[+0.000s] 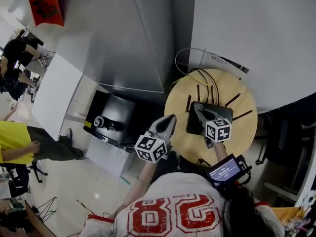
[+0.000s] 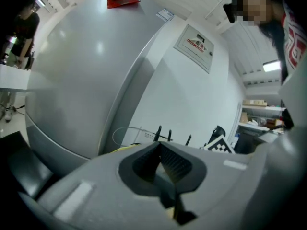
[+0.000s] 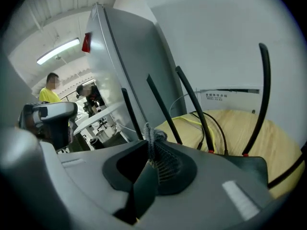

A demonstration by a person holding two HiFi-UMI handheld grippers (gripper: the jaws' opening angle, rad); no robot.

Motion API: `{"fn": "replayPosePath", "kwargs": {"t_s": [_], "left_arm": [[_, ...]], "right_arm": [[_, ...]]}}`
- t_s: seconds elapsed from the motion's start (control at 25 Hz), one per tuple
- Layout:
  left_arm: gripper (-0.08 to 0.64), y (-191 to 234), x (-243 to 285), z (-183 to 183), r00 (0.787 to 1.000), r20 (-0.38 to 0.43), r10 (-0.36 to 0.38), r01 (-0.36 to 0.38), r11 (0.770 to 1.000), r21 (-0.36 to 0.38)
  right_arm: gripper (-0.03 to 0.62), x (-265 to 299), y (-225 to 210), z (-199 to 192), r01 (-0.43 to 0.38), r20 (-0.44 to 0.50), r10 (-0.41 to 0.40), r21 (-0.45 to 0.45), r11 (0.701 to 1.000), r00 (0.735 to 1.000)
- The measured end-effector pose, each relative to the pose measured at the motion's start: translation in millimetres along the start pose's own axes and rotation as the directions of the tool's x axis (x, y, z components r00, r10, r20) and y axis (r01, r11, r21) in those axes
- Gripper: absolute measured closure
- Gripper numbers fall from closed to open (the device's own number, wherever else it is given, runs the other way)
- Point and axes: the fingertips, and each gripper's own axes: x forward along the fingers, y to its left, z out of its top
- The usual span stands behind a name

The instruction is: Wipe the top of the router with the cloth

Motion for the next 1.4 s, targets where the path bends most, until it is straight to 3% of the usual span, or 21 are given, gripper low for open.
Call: {"fn": "replayPosePath", "kwargs": {"t_s": [0.36, 0.6, 0.8, 1.08, 1.4], "left_arm": [[0.555, 10.1, -3.7, -9.5, 0.998, -0.04, 0.056, -0.056, 0.998, 0.004], [0.555, 4.4, -0.3, -14.1, 0.997, -0.055, 0.046, -0.046, 0.999, 0.002], [0.555, -0.9, 4.5, -17.8, 0.997, -0.07, 0.029, -0.028, 1.0, 0.004], [0.555, -18.2, 21.7, -22.9, 0.995, -0.093, -0.034, 0.035, 0.999, 0.011], [0.555, -36.6, 37.3, -27.8, 0.987, -0.126, -0.101, 0.104, 0.994, 0.02]], "right_arm": [[0.554, 34.5, -20.8, -14.0, -0.008, -0.076, 0.012, 0.054, 0.999, 0.997], [0.554, 36.3, -23.0, -25.2, -0.008, -0.107, 0.012, 0.039, 0.999, 0.994], [0.554, 17.9, -38.0, -28.4, 0.05, -0.106, -0.048, 0.012, 0.999, 0.993], [0.554, -17.9, -75.5, -40.4, 0.158, -0.073, -0.152, 0.081, 0.984, 0.986], [0.554, -67.0, -129.9, -50.1, 0.301, -0.05, -0.297, 0.164, 0.939, 0.954]]}}
